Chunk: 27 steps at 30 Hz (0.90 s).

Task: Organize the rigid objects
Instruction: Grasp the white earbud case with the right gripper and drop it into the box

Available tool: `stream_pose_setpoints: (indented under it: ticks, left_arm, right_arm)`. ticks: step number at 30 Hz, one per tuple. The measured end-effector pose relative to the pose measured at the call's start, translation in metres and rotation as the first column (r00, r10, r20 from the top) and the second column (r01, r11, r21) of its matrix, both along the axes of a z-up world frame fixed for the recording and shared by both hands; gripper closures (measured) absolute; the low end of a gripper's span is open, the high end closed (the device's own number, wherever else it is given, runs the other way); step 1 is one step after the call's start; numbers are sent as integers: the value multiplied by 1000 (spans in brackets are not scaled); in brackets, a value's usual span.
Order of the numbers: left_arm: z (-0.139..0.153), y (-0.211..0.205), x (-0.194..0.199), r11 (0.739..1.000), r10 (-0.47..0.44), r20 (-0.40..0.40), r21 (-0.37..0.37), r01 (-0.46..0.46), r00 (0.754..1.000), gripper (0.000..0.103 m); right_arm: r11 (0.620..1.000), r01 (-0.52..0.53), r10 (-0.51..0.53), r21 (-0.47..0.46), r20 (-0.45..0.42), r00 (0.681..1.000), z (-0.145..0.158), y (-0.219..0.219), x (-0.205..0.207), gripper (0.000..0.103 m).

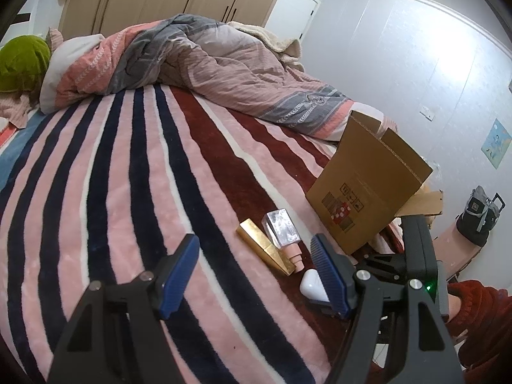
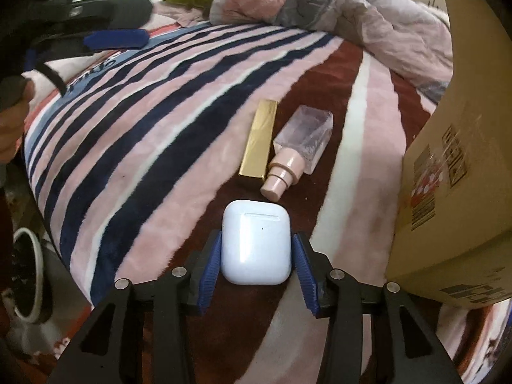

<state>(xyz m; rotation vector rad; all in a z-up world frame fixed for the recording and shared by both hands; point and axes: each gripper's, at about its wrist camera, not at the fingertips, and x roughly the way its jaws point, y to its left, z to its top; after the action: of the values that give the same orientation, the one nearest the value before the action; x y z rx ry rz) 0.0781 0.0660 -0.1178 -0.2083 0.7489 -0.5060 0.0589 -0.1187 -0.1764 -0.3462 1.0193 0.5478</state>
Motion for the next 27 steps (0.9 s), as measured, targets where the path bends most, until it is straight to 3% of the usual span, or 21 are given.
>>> stream_pose_setpoints:
  ticks: [5,11,15,18,27]
  left_arm:
    - [-5,-4,-1,1000,-23,-33,-21,23,999,34]
    - [10,-24,-11,991,-111,-43,-73,108,993,34]
    - [29,-41,-15,985,-150,-30,-90,146,988,51]
    - [50,-56,-17,986,-156,12,-63,156,988,68]
    - [101,-133,6,975,-223,102,31,221,970,69]
  right_arm:
    - [999,-41,41,0,25,999,5,3,-4,65]
    - [987,-116,105,114,101,989,55,16,-12,65]
    - [965,-191,161,178,171,972,92,24,-18,65]
    - [956,-222,174,192,241,955,115,22,-17,65]
    - [950,-185,92,251,341,936,157,-38,-1,65]
